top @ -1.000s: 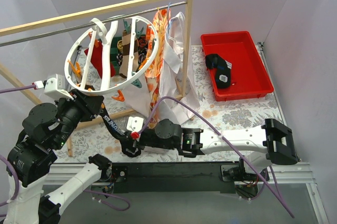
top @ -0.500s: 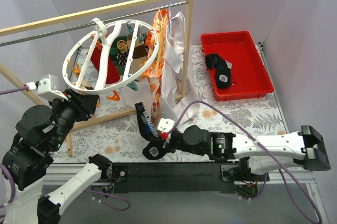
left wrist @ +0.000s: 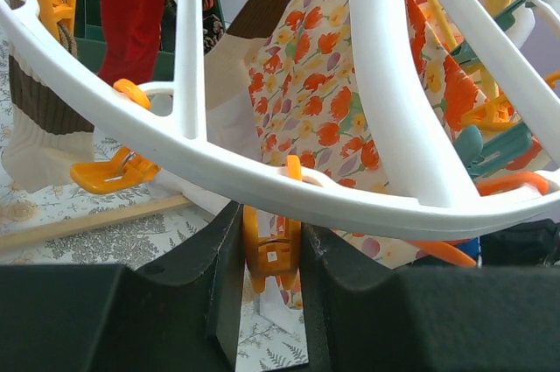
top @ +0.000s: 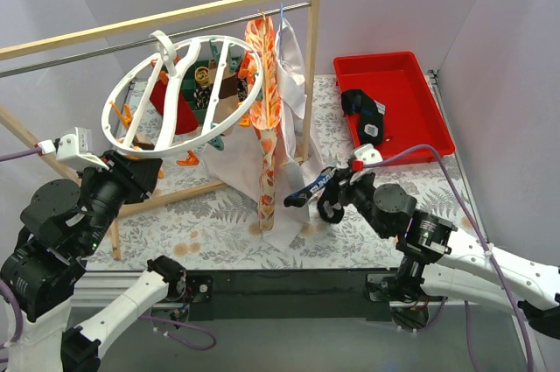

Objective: Remove the socks clipped to the hanger

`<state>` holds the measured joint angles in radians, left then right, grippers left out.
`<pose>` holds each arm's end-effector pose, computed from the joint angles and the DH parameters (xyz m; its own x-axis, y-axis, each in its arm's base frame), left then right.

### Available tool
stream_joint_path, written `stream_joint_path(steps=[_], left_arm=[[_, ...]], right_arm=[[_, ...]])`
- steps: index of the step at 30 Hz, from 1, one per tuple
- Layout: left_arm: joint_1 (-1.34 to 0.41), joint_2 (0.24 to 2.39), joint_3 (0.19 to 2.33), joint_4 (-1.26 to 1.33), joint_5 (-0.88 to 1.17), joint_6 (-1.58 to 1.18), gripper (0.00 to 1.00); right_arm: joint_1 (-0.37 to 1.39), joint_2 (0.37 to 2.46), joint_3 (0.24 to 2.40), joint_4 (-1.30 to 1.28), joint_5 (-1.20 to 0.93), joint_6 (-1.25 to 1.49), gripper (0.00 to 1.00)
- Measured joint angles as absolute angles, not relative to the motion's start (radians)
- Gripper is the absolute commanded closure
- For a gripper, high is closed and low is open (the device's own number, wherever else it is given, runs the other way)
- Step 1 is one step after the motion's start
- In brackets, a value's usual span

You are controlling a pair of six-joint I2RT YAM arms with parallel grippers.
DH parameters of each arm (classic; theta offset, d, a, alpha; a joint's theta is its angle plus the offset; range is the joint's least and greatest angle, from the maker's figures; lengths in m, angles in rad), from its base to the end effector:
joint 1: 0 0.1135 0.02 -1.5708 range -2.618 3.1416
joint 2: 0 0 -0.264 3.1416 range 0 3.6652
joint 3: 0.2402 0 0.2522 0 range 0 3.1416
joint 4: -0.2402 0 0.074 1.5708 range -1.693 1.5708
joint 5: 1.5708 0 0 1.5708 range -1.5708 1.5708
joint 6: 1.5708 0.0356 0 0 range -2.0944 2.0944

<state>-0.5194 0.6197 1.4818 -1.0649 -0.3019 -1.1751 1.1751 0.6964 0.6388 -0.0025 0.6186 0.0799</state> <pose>0.0267 -0.0031 0.4701 -0.2714 -0.8597 -0.4328 -0.0761 0.4675 -0.8807 0.0839 0.1473 0.3225 -0.0653 0.0125 -0.9978 -0.5251 0.8499 0.0450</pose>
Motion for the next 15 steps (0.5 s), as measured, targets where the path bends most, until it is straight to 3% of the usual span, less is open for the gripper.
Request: stream_joint_path(steps=[8, 15], left_arm=[[-0.519, 0.605, 1.486, -1.061, -0.287, -1.179, 1.0], [-0.519, 0.573, 1.493, -1.046, -0.251, -1.19, 1.0]], right_arm=[[0.85, 0.752, 0.646, -0.019, 0.66, 0.095, 0.99], [0.433, 1.056, 0.809, -0.016, 0.524, 0.132, 0.99]])
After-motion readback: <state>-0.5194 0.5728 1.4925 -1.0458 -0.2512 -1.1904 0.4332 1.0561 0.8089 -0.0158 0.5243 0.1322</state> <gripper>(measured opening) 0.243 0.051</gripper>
